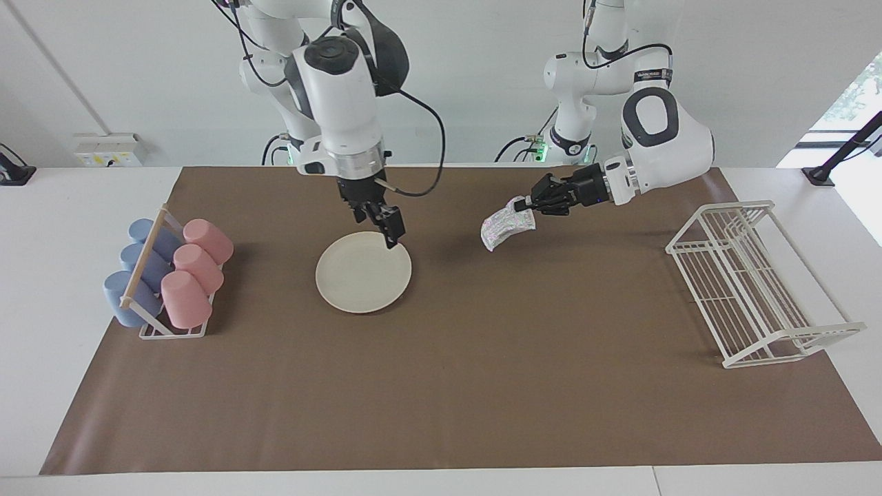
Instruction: Wipe plate with sponge
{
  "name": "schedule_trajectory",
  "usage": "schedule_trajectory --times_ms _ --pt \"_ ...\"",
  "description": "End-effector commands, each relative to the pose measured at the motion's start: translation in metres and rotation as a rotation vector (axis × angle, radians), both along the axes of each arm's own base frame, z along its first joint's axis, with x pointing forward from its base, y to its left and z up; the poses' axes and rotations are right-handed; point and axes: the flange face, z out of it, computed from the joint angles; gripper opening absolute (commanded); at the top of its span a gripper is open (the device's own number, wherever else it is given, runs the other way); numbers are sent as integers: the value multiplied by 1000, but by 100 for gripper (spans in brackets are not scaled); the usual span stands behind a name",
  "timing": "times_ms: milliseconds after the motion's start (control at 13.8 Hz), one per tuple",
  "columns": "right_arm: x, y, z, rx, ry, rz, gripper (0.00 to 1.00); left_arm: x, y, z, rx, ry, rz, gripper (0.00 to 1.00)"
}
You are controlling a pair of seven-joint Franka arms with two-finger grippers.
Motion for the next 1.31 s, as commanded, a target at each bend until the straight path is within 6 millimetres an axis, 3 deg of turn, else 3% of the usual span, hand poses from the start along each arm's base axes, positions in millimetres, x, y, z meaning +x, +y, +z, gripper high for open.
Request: schedule_trajectory --times_ms 0,436,508,726,944,1089,1162,1235 --pt "-18 -51 29 -73 -22 253 100 9 -4 27 223 12 11 0" --pt "-12 -167 26 -91 84 645 100 6 -27 49 718 -15 26 0" --pt "-13 -178 25 -89 98 708 100 2 -33 47 805 -22 25 0" --pt "-17 -174 29 -90 118 798 100 -2 -26 55 1024 -45 -32 0" --pt "-19 -171 48 -116 89 798 100 4 -28 62 1280 -31 -70 0" --pt "-20 -169 48 -110 93 792 100 4 -29 56 1470 -19 -87 0" --pt "-21 -159 49 -113 93 799 100 5 -24 52 1550 -14 -101 0" --pt "-21 -166 53 -111 86 782 100 7 -20 47 1633 -16 -119 0"
